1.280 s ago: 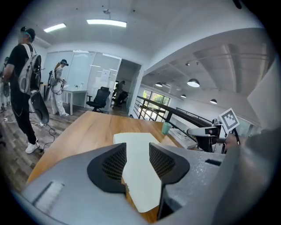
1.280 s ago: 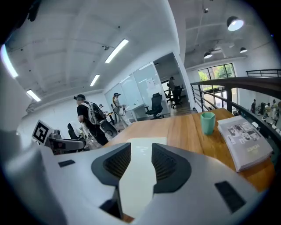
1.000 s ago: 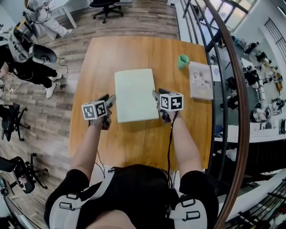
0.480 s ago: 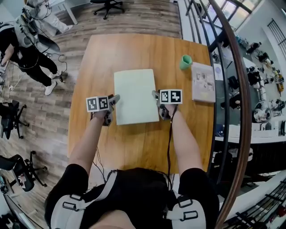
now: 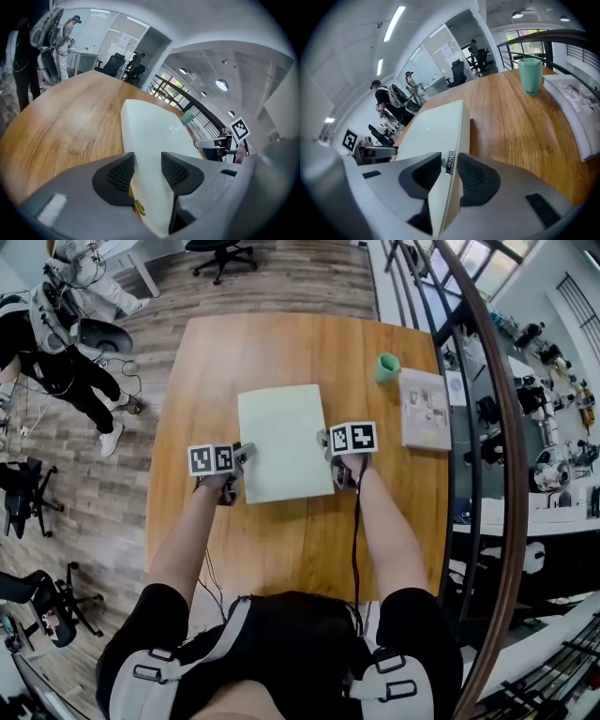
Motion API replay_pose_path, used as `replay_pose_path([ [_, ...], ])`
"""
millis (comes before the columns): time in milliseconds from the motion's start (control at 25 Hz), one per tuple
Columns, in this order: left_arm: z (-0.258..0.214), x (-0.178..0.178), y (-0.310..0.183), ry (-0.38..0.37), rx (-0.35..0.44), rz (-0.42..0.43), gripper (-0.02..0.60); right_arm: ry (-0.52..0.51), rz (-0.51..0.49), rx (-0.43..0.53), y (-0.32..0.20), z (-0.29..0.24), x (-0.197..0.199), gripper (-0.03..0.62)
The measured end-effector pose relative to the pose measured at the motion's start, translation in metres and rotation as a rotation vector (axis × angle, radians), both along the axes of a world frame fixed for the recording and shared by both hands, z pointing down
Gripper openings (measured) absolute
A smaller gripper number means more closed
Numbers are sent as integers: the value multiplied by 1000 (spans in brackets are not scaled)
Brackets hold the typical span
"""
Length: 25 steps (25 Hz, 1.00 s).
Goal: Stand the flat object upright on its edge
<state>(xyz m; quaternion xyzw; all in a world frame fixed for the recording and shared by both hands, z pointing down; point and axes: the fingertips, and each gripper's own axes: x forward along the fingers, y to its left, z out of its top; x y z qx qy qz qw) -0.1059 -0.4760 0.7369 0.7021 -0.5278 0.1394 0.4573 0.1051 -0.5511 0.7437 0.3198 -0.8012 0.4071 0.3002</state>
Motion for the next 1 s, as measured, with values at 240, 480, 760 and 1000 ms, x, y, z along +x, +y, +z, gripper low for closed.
replay_pose_path([
  [240, -35, -6, 9, 13, 105, -15, 173, -48, -23, 103, 11, -46, -5, 113],
  [480, -98, -6, 14, 11, 250, -3, 160, -79, -18, 238, 25, -107, 0, 110],
  [760, -152, 9, 32, -93, 441, 102, 161, -96, -22, 463, 52, -168, 14, 109],
  [1000, -185, 21, 50, -173, 576, 185, 160, -116, -11, 591, 74, -204, 26, 107],
])
